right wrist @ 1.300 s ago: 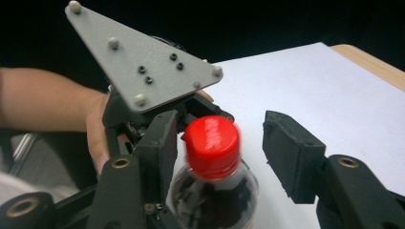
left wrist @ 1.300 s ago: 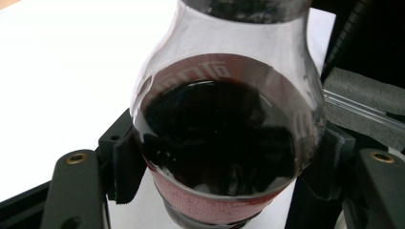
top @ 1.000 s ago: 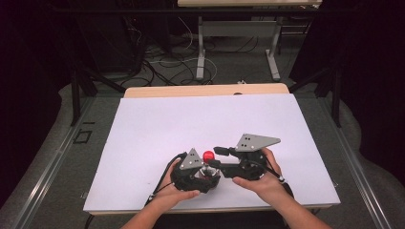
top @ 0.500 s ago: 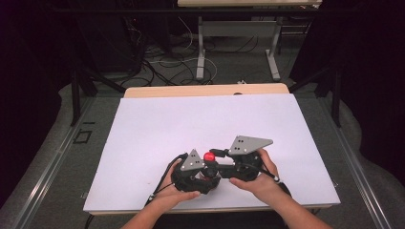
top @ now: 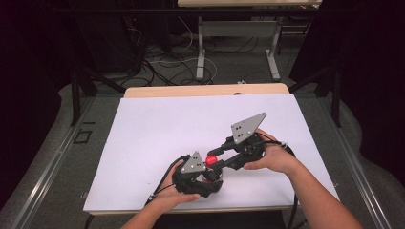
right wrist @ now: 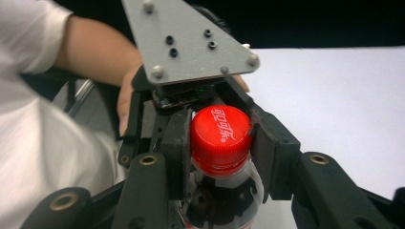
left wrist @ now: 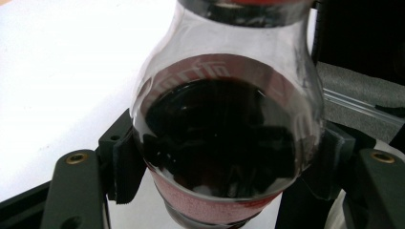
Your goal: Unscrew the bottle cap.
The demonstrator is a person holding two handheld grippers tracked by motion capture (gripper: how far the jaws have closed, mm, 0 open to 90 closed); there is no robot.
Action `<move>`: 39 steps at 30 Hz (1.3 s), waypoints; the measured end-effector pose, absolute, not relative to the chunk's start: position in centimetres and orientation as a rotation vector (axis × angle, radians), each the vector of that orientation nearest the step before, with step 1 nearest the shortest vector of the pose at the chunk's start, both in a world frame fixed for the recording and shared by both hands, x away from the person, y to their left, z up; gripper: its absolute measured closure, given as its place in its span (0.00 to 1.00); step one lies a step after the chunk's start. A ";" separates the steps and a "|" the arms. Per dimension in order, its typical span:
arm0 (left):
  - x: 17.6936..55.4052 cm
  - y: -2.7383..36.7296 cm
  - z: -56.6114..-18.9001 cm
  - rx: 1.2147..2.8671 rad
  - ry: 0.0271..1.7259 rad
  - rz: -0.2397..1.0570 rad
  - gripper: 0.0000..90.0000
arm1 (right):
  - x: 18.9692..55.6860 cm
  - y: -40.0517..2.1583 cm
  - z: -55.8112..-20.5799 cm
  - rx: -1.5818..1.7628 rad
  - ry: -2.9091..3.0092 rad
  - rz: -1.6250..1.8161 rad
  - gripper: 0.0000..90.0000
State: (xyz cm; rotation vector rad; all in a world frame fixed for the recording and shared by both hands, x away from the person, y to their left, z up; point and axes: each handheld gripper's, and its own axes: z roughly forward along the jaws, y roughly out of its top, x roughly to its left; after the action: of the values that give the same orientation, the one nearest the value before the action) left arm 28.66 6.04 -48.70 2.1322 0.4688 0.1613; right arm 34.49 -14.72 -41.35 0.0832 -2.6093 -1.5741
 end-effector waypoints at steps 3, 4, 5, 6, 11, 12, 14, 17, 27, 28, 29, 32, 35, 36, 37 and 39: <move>28.7 6.2 -48.6 2.131 0.469 0.151 0.33 | 35.0 -14.8 -41.4 0.119 -2.569 -1.576 0.67; 28.8 6.2 -48.7 2.129 0.474 0.157 0.33 | 34.9 -14.8 -41.4 0.110 -2.572 -1.575 0.67; 28.8 6.2 -48.7 2.129 0.479 0.159 0.33 | 34.9 -14.7 -41.4 0.096 -2.581 -1.584 0.67; 28.9 6.3 -48.6 2.134 0.489 0.161 0.33 | 34.8 -14.6 -41.4 0.064 -2.586 -1.589 0.66; 29.2 6.6 -48.6 2.128 0.534 0.197 0.33 | 33.6 -14.6 -41.2 -0.187 -2.647 -1.630 0.54; 29.2 6.6 -48.6 2.124 0.547 0.196 0.33 | 33.2 -14.7 -41.1 -0.241 -2.658 -1.661 0.54; 29.3 6.7 -48.6 2.126 0.561 0.207 0.33 | 32.4 -14.7 -41.0 -0.333 -2.669 -1.732 0.54; 29.4 6.6 -48.7 2.107 0.581 0.225 0.33 | 31.0 -14.5 -41.1 -0.479 -2.683 -1.774 0.56; 29.3 6.5 -48.7 2.106 0.591 0.233 0.33 | 28.1 -13.1 -42.0 -0.804 -2.732 -1.891 0.59; 29.2 6.5 -48.7 2.109 0.588 0.234 0.33 | 27.9 -12.9 -42.1 -0.798 -2.750 -1.899 0.60; 29.2 6.4 -48.7 2.110 0.587 0.236 0.33 | 27.7 -12.8 -42.1 -0.801 -2.785 -1.893 0.61; 29.2 6.4 -48.8 2.117 0.580 0.236 0.33 | 27.4 -12.3 -42.4 -0.800 -2.849 -1.906 0.67; 29.2 6.5 -48.7 2.127 0.570 0.223 0.33 | 27.5 -12.3 -42.4 -0.786 -2.848 -1.900 0.67; 29.2 6.5 -48.6 2.132 0.565 0.224 0.33 | 27.6 -12.4 -42.3 -0.765 -2.840 -1.900 0.67; 29.1 6.5 -48.6 2.131 0.565 0.223 0.33 | 27.8 -12.5 -42.3 -0.740 -2.831 -1.895 0.68; 29.1 6.4 -48.7 2.115 0.566 0.221 0.33 | 28.3 -12.9 -42.1 -0.688 -2.804 -1.875 0.68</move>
State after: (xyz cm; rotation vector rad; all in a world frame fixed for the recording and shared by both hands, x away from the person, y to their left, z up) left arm 29.07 6.39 -48.71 2.1149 0.5662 0.2210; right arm 28.34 -12.88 -42.12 -0.6880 -2.8041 -1.8752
